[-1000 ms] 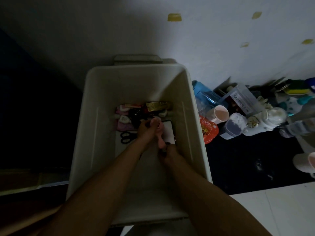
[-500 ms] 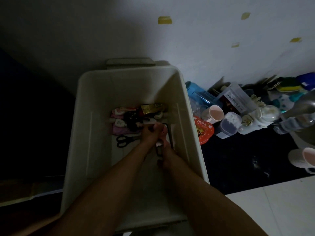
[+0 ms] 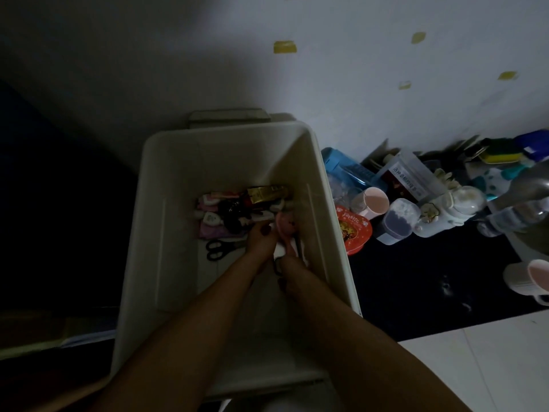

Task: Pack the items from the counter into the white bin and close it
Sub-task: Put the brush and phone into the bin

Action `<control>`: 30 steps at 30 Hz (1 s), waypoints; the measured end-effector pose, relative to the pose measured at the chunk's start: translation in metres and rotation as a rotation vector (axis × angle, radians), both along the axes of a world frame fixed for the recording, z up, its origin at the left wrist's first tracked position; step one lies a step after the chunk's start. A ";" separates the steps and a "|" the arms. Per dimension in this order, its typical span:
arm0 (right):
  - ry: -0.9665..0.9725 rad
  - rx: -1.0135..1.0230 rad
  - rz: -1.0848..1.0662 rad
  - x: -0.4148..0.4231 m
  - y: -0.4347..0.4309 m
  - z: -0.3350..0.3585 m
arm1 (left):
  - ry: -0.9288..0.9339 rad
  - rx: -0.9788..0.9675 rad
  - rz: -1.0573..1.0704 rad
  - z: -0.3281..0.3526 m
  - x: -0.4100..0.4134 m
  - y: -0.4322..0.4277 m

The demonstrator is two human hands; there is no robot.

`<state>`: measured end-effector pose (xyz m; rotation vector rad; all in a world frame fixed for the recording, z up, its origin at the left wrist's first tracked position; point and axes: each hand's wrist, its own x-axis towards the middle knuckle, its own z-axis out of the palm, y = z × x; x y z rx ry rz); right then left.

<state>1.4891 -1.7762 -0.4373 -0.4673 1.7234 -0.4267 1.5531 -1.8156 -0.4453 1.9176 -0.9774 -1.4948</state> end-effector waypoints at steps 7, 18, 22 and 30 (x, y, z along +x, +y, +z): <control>0.034 -0.334 0.059 0.001 0.004 0.015 | 0.148 -0.019 0.160 0.026 0.016 0.002; -0.156 -0.455 -0.036 0.001 -0.007 0.057 | 0.243 -0.113 0.230 0.070 0.032 0.016; -0.265 -0.544 -0.004 -0.010 -0.008 0.091 | 0.295 -0.202 0.251 0.093 0.027 0.023; -0.331 -0.731 0.111 -0.064 -0.014 0.152 | 0.333 -0.313 0.277 0.144 0.001 0.030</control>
